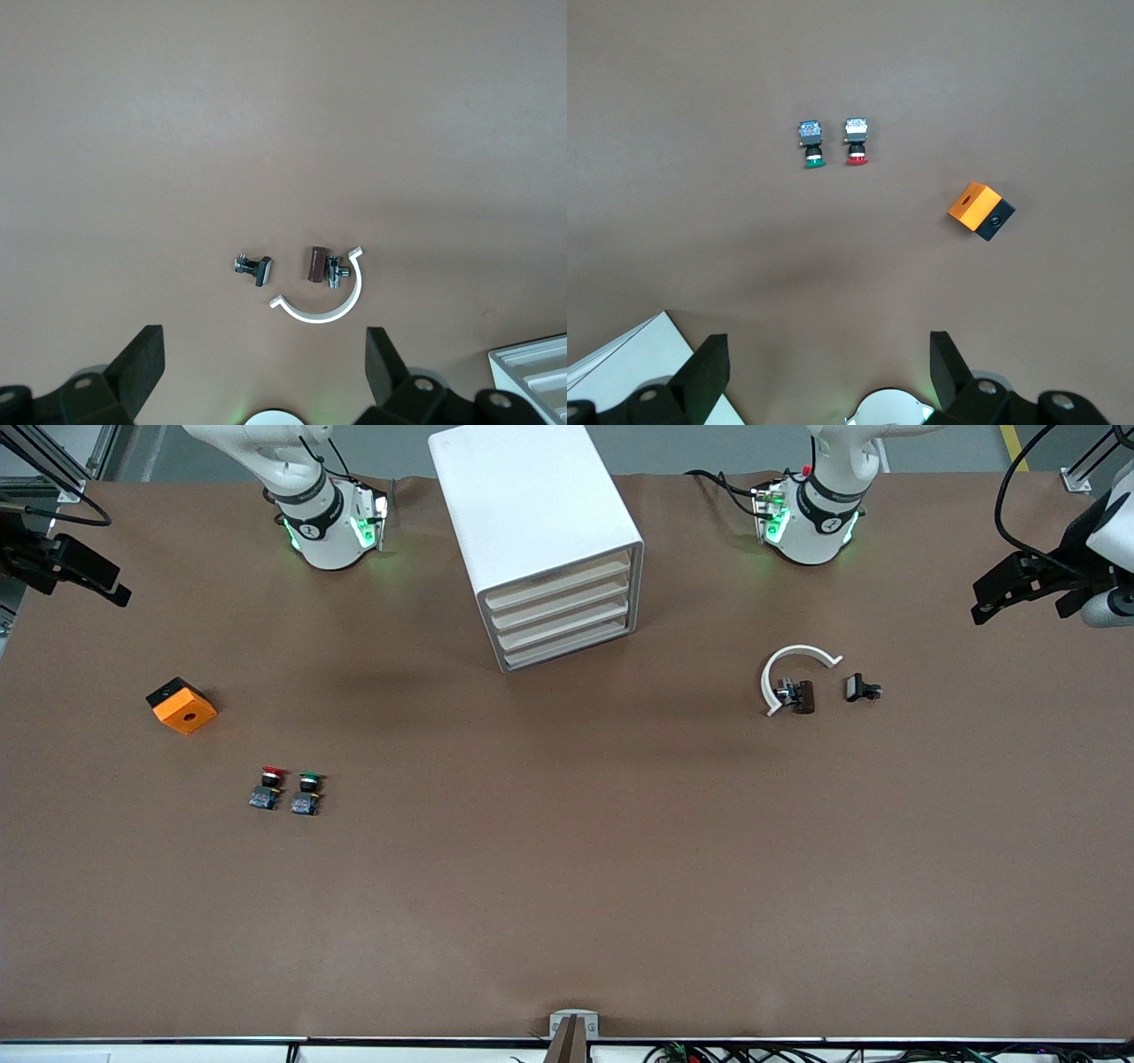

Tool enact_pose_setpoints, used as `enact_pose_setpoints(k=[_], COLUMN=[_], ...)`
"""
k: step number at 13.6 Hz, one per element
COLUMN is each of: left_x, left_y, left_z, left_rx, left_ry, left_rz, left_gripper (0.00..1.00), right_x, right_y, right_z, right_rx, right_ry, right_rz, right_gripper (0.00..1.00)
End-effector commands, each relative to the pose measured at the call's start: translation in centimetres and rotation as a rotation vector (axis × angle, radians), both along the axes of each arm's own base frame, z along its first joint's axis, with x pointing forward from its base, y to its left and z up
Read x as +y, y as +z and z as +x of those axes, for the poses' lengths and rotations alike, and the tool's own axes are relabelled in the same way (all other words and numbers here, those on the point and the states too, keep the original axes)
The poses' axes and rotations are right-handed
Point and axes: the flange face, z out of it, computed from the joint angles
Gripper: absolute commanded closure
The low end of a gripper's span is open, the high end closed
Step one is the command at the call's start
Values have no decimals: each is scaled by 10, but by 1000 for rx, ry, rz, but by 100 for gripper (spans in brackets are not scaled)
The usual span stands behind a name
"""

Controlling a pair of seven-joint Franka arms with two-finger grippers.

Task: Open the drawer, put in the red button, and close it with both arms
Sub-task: 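Reach the right gripper toward the red button while the left gripper approaches the drawer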

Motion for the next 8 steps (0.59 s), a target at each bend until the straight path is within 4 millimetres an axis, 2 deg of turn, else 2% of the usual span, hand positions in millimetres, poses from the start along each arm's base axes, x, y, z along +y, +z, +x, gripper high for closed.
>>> enact_pose_setpoints(k=[1,4,8], left_x=[2,5,9], left_y=[5,1,-39], left_z=[0,4,31], left_rx=[8,14,89], left_ry=[0,9,22], left_rz=[18,17,12], left_gripper=[0,0,0], right_x=[-2,-1,0], right_y=[5,5,5], right_z=[3,3,3], right_rx=[-2,-3,-3], right_ry=[10,12,11], right_rz=[-17,-23,-20], right_gripper=[0,0,0])
